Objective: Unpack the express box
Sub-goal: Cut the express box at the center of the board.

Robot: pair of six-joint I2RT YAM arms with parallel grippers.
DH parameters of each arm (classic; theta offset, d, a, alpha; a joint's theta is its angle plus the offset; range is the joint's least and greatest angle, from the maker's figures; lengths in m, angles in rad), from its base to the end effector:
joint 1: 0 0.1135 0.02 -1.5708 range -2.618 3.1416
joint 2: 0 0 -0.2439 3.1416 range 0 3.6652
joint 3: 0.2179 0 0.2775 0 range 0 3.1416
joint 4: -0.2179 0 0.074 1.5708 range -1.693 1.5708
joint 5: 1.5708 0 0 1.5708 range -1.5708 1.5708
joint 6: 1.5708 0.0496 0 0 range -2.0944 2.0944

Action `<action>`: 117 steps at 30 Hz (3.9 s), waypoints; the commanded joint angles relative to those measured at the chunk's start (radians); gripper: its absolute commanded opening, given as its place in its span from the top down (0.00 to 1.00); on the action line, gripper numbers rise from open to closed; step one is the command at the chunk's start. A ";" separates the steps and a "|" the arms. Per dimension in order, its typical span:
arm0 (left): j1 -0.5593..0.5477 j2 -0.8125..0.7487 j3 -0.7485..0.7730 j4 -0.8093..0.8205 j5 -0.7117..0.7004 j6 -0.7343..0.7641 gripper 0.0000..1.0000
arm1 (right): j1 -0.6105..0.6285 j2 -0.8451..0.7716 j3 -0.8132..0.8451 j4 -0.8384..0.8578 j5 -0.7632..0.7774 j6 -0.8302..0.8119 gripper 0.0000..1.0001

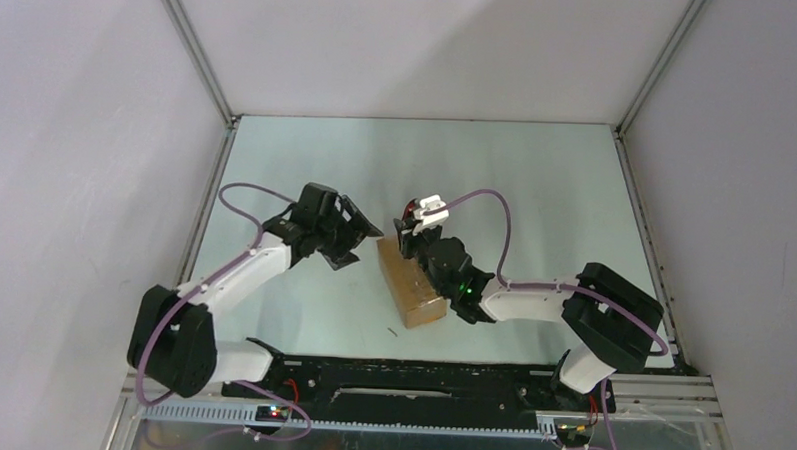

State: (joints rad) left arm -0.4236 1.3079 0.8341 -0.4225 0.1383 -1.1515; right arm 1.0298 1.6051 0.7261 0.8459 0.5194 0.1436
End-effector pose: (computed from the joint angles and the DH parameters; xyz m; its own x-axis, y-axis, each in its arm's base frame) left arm 0.2725 -0.1304 0.1826 -0.7334 -0.6617 -0.1559 -0.4526 0.6464 -0.6142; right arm 0.2088 0.2997 0.1830 -0.0868 0.0968 -0.9915 -0.4812 0.8674 0.1268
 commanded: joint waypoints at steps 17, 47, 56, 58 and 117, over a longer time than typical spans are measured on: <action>-0.007 -0.073 -0.502 1.054 0.383 0.057 0.10 | -0.040 -0.025 0.000 -0.091 -0.163 0.045 1.00; -0.047 0.009 -0.462 0.942 0.140 0.011 0.27 | -0.075 -0.060 0.019 -0.229 -0.242 0.059 1.00; -0.103 0.033 -0.320 0.683 0.046 0.047 0.24 | -0.087 -0.068 0.019 -0.244 -0.246 0.063 1.00; -0.116 0.023 -0.273 0.591 0.011 0.053 0.23 | -0.089 -0.072 0.019 -0.253 -0.240 0.065 1.00; -0.298 0.115 0.086 -0.125 -0.389 -0.242 0.40 | -0.057 -0.217 0.008 -0.392 -0.142 0.043 1.00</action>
State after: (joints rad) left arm -0.7212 1.3861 0.9119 -0.4103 -0.1383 -1.3834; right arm 0.9680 1.4227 0.7029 0.5270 0.3878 0.1772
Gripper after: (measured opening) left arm 0.607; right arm 0.258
